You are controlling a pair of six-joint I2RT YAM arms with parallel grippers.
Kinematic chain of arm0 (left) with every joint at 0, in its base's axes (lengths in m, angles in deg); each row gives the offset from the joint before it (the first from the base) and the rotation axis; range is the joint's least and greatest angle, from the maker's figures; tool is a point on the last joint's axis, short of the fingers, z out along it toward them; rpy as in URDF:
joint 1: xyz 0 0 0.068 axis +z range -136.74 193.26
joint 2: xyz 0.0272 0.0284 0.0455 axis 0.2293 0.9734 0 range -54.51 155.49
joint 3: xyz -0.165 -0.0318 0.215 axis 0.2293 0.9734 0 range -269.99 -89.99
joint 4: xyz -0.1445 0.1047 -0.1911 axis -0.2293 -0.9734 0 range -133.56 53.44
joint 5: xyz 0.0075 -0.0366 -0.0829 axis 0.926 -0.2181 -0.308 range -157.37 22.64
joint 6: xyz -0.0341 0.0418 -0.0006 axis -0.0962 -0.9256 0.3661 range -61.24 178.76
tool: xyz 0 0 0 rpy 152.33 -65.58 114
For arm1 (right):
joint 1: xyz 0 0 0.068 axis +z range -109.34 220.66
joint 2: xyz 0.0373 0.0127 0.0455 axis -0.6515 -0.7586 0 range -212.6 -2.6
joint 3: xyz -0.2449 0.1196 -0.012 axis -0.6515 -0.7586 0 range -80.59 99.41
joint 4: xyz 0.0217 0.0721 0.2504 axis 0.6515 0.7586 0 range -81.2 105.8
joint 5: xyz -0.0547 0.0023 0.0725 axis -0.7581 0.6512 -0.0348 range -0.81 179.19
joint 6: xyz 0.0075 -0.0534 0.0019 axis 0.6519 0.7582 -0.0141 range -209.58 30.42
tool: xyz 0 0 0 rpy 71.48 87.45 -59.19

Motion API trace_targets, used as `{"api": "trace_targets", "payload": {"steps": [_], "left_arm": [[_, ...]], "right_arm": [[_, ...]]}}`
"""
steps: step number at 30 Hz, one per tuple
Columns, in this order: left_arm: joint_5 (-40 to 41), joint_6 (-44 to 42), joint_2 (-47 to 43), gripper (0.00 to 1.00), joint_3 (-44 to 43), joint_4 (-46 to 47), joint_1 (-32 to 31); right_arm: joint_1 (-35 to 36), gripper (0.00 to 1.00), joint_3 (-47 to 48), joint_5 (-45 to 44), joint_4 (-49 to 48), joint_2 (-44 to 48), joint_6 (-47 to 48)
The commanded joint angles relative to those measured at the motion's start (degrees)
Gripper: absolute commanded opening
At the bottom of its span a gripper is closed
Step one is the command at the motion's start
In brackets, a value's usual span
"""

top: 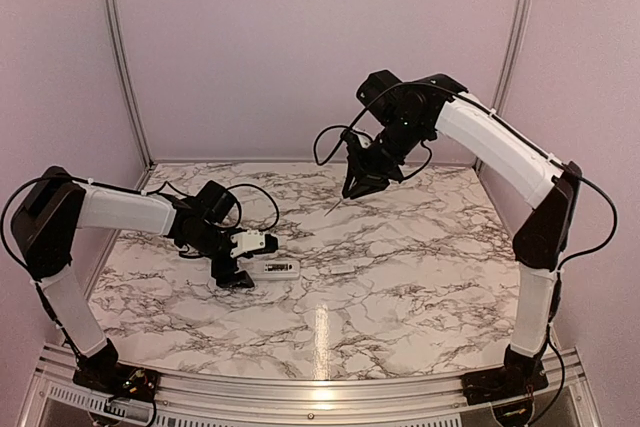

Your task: Unload the batteries from the remote control

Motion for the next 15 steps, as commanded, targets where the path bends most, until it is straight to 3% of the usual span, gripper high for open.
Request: {"api": "trace_targets", "payload": {"steps": [1,15], "left_arm": [[1.34,-0.97,2.02,0.82,-0.92,1.53,0.05],[-0.15,-4.53,4.89,0.74,-1.18,1.29,1.19]], "right_arm": [[0.40,0.00,0.56,0.83,-0.55,0.66,0.91],[0.49,0.00,-0.30,0.65,0.29,1.75,1.03]]}}
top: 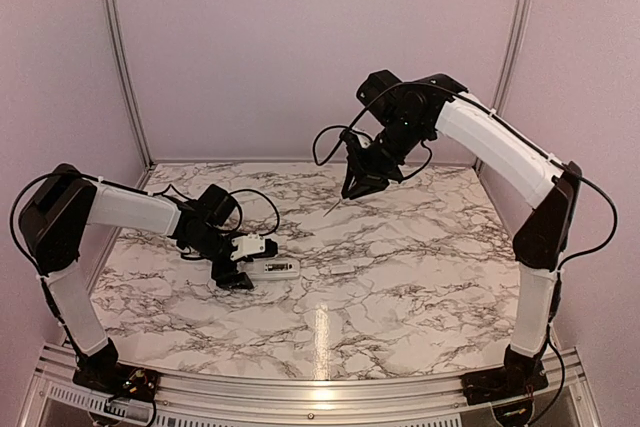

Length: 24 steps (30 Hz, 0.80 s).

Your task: Unload the batteries from the remote control

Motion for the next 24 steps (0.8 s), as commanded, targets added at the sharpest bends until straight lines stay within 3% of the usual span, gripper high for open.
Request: {"api": "trace_targets", "payload": {"steps": [1,4,10,18,24], "left_arm": [[0.07,-1.94,1.76,0.73,-1.01,0.08,0.38],[-0.01,-2.29,1.85,0.68,-1.31,-0.01,0.38],[-0.22,-1.69,1.15,0.47,-2.28,-0.64,0.38],[-1.01,2.68,-3.52,0.38,-2.18,0.50,-0.08],[2.79,5.73,-6.86,0.35,-1.83,1.23,-2.86]], "right_arm": [[0.47,0.00,-0.56,-0.09,0.14,1.84,0.69],[0.45,0.00,-1.30,-0.07,-0.22,2.06,0.80],[0.47,0.00,-1.85,0.25,-0.57,2.06,1.22],[0.67,0.00,-4.76,0.53,-2.42,3.54,0.82],[1.63,0.00,-6.34,1.47,-4.44,3.83,0.42]]}}
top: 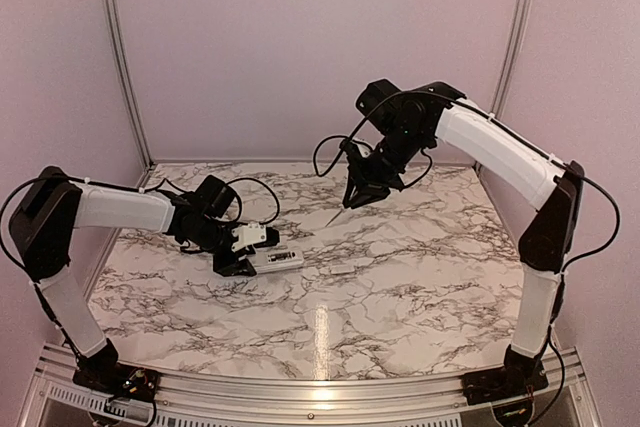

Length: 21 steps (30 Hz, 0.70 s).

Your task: Unload the batteries from the remote control

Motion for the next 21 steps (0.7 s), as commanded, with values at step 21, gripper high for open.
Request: {"api": "trace_targets", "payload": {"steps": [21], "left_arm": [[6.26,10.75,-6.36,0.32,-7.33,0.38,-8.29]], "right_arm": [[3.26,0.00,-0.87,1.12,-4.23,-0.59,-0.56]]}}
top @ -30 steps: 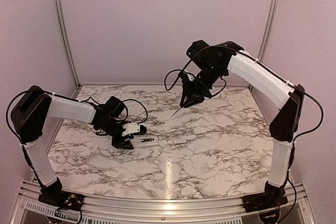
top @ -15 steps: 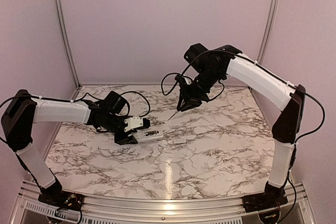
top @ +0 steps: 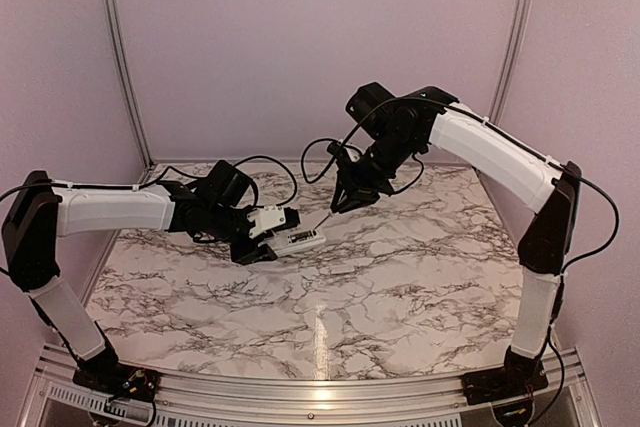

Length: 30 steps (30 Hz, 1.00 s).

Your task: Unload the batteries from the remote control

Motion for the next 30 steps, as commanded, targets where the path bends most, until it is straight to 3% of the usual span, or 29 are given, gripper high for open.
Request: {"api": "trace_targets", "payload": {"steps": [1,30], "left_arm": [[0.62,1.41,-2.06,0.32,-2.12,-0.09,-0.70],[5.25,-0.23,-1.97,0.28,-3.75,-3.78,-3.18]], "right_arm": [[0.65,0.00,0.44,-0.56,-0.80,-0.72,-0.30],[1.96,0.00,4.44,-6.49,1.79,-4.51,1.70]]}}
